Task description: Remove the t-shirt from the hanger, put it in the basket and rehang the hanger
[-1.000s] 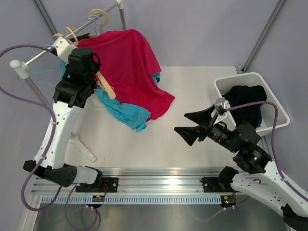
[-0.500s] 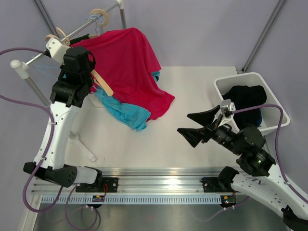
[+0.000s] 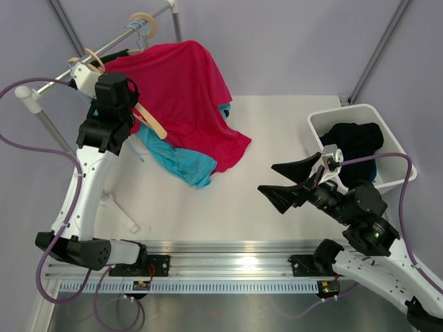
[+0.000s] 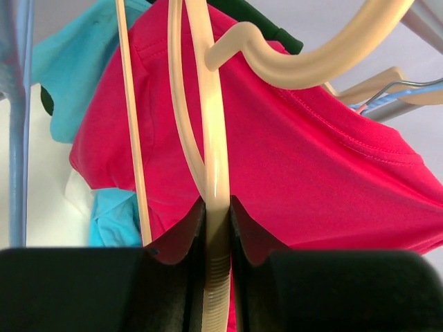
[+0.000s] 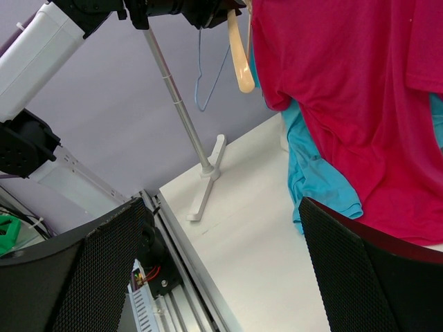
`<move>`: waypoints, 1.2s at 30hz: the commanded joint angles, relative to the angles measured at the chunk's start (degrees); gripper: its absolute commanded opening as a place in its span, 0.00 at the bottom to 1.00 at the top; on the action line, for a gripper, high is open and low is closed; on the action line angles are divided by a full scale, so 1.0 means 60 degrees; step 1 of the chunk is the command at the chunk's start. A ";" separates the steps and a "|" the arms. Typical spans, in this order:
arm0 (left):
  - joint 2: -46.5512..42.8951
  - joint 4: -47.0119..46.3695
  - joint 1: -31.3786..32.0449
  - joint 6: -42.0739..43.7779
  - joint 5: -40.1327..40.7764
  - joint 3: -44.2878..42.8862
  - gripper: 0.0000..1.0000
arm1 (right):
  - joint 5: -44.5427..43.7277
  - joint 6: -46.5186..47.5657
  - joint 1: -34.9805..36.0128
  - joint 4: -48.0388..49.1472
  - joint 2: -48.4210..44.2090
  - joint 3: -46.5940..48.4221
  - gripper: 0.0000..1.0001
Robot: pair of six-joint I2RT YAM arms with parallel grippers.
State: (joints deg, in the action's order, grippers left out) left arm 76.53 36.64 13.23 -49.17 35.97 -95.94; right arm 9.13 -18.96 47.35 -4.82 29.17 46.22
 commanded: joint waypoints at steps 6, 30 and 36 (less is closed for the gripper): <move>-0.0450 -0.1097 -0.0023 0.0372 -0.1452 0.0068 0.94 | 0.0120 -0.0121 0.0003 -0.0032 -0.0218 0.0032 0.99; -0.4170 -0.1811 0.4998 0.1614 0.1580 0.4270 0.99 | -0.0816 -0.0018 0.0003 -0.0251 0.0323 0.0046 1.00; -0.4201 -0.3438 0.6681 0.3138 0.0437 0.5383 0.99 | -0.3071 -0.0808 0.0003 -0.1042 0.1480 0.0515 1.00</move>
State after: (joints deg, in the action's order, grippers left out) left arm 52.03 25.67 48.93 -36.03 39.88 -65.36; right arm -0.30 -20.88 47.35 -8.08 35.09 46.85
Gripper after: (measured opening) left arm 0.987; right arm 0.993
